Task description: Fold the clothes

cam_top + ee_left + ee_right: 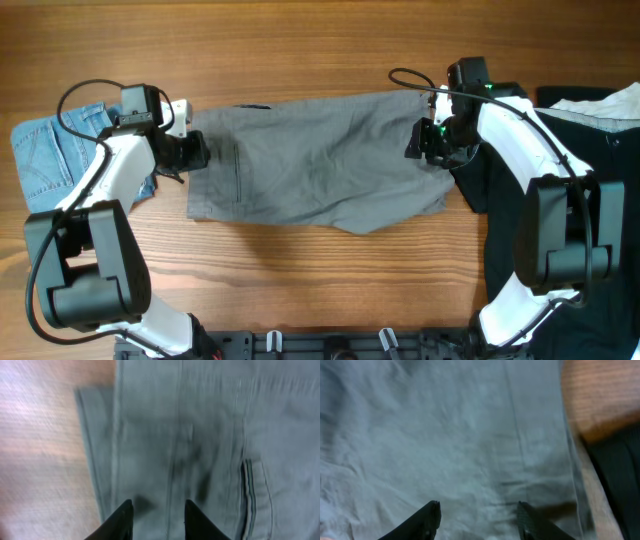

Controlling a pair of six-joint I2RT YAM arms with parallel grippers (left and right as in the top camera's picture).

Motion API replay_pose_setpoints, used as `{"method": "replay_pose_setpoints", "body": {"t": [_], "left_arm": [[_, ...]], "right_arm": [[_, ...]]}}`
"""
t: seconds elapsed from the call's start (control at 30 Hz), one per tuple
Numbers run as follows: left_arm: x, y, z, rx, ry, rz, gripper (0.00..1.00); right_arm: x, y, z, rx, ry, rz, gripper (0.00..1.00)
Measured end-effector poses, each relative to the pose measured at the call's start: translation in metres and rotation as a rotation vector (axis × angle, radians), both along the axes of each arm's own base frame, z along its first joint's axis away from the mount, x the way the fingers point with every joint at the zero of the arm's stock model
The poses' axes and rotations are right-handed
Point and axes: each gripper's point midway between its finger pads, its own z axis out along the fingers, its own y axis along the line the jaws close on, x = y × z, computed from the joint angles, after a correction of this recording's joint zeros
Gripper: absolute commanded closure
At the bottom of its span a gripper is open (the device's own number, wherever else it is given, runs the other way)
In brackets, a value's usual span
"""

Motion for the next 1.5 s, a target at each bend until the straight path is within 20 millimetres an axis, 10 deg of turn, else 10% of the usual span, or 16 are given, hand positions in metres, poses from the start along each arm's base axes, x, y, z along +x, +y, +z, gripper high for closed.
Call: {"method": "replay_pose_setpoints", "body": {"t": [0.13, 0.4, 0.6, 0.9, 1.5], "left_arm": [[0.033, 0.014, 0.019, -0.009, -0.148, 0.027, 0.28], [0.072, 0.023, 0.032, -0.004, -0.307, 0.012, 0.28], [0.078, 0.014, -0.011, -0.066, -0.265, -0.018, 0.48], [0.082, -0.001, -0.005, -0.143, -0.302, -0.071, 0.96], [0.001, 0.012, 0.054, -0.014, -0.101, 0.012, 0.89]], "right_arm": [[0.009, 0.012, 0.006, 0.062, -0.069, 0.091, 0.30], [0.022, 0.018, 0.080, 0.093, -0.287, 0.138, 0.23], [0.017, 0.019, 0.112, 0.101, -0.353, 0.144, 0.23], [0.017, 0.019, 0.112, 0.103, -0.350, 0.145, 0.23], [0.016, 0.019, 0.111, 0.102, -0.347, 0.145, 0.21]]}}
